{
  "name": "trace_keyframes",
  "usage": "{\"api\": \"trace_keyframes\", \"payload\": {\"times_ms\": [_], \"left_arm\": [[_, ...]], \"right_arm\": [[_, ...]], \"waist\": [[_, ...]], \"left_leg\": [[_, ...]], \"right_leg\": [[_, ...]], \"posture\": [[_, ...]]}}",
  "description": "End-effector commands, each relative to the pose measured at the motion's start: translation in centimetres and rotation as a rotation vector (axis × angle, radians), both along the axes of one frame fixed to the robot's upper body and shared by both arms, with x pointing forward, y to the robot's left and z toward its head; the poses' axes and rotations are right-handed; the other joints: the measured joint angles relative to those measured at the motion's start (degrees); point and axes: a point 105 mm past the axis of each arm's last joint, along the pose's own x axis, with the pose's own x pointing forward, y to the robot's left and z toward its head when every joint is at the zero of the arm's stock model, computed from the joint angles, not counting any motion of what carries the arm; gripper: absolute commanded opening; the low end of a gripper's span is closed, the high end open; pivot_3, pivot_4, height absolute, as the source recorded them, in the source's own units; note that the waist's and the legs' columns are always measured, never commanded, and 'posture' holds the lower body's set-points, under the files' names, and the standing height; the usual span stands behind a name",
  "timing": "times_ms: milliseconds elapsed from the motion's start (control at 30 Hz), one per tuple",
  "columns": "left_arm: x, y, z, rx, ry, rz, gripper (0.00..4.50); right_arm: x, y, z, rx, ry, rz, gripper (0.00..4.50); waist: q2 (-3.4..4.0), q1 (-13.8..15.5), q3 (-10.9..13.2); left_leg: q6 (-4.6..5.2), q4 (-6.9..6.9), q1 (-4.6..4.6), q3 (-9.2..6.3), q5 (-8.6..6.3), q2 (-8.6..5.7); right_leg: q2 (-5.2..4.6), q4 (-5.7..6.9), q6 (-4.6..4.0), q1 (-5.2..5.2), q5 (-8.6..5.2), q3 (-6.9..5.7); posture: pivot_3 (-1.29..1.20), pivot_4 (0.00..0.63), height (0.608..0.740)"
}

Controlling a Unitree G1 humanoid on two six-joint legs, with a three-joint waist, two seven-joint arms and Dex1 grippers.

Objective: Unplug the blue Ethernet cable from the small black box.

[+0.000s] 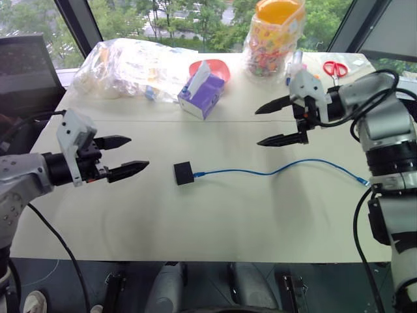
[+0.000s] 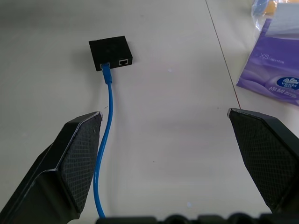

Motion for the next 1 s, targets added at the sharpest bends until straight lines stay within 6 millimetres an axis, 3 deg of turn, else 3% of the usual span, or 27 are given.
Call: {"api": "trace_keyframes", "payload": {"times_ms": [33,633,1000], "left_arm": [[-0.1,0.1,1.5,0.000,-0.083,0.007,4.45],[0.1,0.4,1.9,0.007,-0.106,0.029,4.45],[0.5,0.1,1.5,-0.005,-0.086,0.008,4.45]], "right_arm": [[-0.2,0.2,1.3,0.011,-0.045,0.017,4.50],[-0.2,0.3,1.3,0.023,-0.041,0.012,4.50],[-1.4,0.1,0.8,-0.006,-0.006,0.040,4.50]], "waist": [[0.00,0.01,0.00],[0.00,0.00,0.00],[0.00,0.02,0.00]], "left_leg": [[0.00,0.00,0.00,0.00,0.00,0.00],[0.00,0.05,0.01,0.00,0.00,0.00],[0.00,0.16,0.03,0.00,0.00,0.00]], "right_leg": [[0.00,0.01,0.00,0.00,0.00,0.00],[0.01,0.09,0.00,-0.01,0.00,0.00],[0.01,0.34,0.00,-0.06,0.00,0.00]], "posture": [[0.00,0.150,0.740],[0.00,0.150,0.740],[0.00,0.150,0.740]]}}
